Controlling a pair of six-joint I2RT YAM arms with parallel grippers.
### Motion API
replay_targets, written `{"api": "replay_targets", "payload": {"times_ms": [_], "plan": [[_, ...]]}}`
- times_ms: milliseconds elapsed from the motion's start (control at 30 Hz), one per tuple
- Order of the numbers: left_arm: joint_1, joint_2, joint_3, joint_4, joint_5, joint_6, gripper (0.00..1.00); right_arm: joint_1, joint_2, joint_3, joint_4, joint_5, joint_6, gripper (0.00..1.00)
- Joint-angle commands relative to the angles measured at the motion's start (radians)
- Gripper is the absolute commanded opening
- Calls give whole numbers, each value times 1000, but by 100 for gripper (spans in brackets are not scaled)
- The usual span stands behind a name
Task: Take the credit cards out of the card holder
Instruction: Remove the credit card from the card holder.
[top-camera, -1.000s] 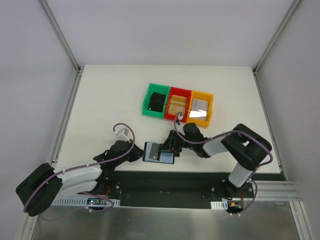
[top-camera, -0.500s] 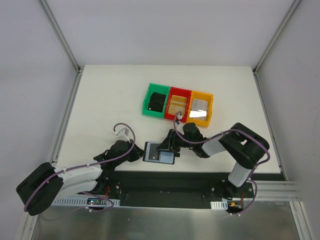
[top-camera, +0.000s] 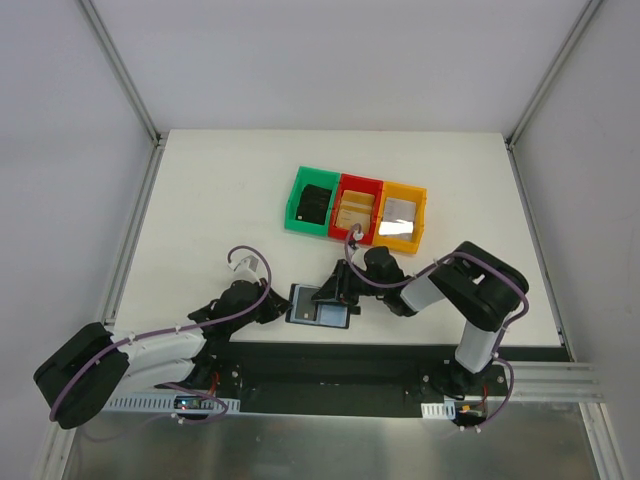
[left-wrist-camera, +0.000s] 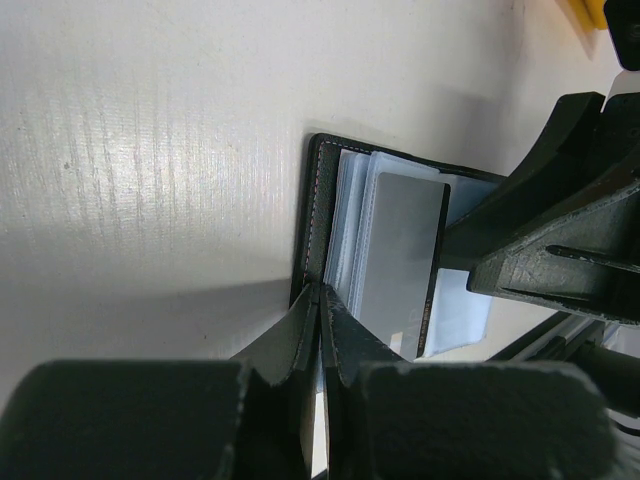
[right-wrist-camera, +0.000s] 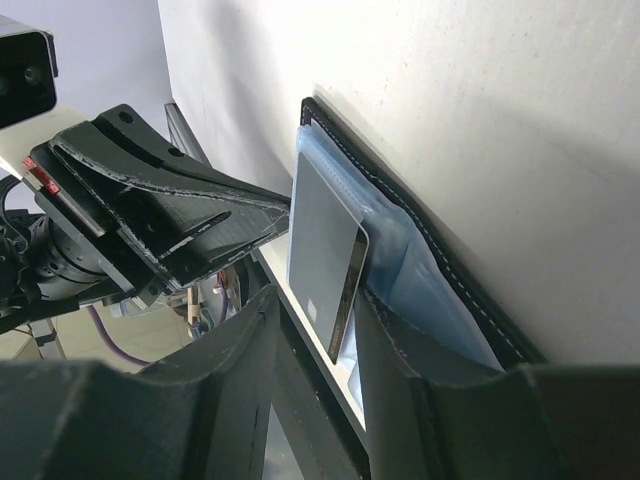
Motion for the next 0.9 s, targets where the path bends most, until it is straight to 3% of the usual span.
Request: {"api": "replay_targets", "payload": {"times_ms": [0,167,433,867], "plan": [[3,24,-44,-20,29,3,0,16,20,30,87,-30,22,39],[3,31,-42,-18,28,0,0,11,18,30,82,-27,22,40],[1,31,-47,-20,20,-8,0,17,-21,46,-100,-6,-69,42],[3,85,-26,-17,28,-6,0,20,3,35,114,-38,36,39]]}}
